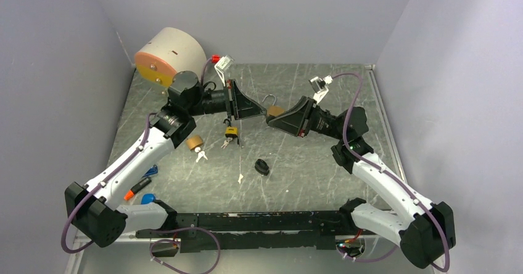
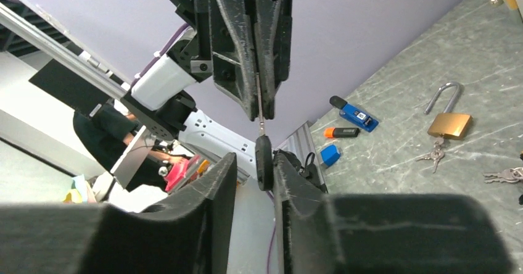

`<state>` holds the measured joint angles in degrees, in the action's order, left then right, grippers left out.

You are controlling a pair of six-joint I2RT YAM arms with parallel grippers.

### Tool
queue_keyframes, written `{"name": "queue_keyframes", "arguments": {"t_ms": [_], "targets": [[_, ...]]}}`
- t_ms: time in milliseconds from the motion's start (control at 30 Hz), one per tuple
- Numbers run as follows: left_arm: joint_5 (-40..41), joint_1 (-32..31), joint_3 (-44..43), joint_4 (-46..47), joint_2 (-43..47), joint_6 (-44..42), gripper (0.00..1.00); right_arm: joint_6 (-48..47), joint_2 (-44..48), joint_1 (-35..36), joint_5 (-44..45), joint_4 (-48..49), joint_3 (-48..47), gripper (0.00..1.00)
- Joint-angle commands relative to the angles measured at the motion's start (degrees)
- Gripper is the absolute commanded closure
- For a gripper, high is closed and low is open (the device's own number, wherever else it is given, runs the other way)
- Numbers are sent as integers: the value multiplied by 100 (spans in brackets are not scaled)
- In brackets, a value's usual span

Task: Unlock with the key
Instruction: Adjust the key.

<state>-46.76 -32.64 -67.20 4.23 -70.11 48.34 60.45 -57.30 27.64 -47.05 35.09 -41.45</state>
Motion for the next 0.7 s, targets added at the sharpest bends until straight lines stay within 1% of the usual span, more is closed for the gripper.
{"name": "queue_keyframes", "arguments": {"t_ms": [0,100,200,233,267,300,333,367,400,433,500,533,600,667], "targets": [[-102,31,-88,438,-29,190,97,147,-75,18,-76,531,-40,75],[-70,30,-3,432,-13,268,98,108,-73,11,64,464,-51,85],[36,31,110,391,37,314,97,61,-54,14,266,418,-8,100],[143,32,128,291,59,283,97,42,-61,14,318,386,8,100],[301,34,117,123,85,226,85,19,-62,6,356,361,39,100],[596,37,82,-188,123,103,64,0,-65,0,362,340,73,100],[968,33,14,-603,187,-58,38,-17,-52,-8,374,284,133,100],[1466,36,-38,-1048,270,-218,19,-42,-22,-28,394,219,204,100],[1985,33,-54,-1416,413,-355,8,-80,14,-55,414,150,298,100],[2449,30,-33,-1691,536,-453,6,-134,77,-83,459,30,404,100],[3113,37,130,-1976,758,-590,6,-302,219,-164,631,-485,580,100],[3446,35,170,-2176,824,-607,6,-433,305,-204,800,-884,637,100],[4083,16,132,-2870,823,-485,6,-774,462,-283,1280,-1851,707,100],[4550,-76,146,-3560,700,-51,10,-1076,584,-318,1909,-2864,753,100]]}}
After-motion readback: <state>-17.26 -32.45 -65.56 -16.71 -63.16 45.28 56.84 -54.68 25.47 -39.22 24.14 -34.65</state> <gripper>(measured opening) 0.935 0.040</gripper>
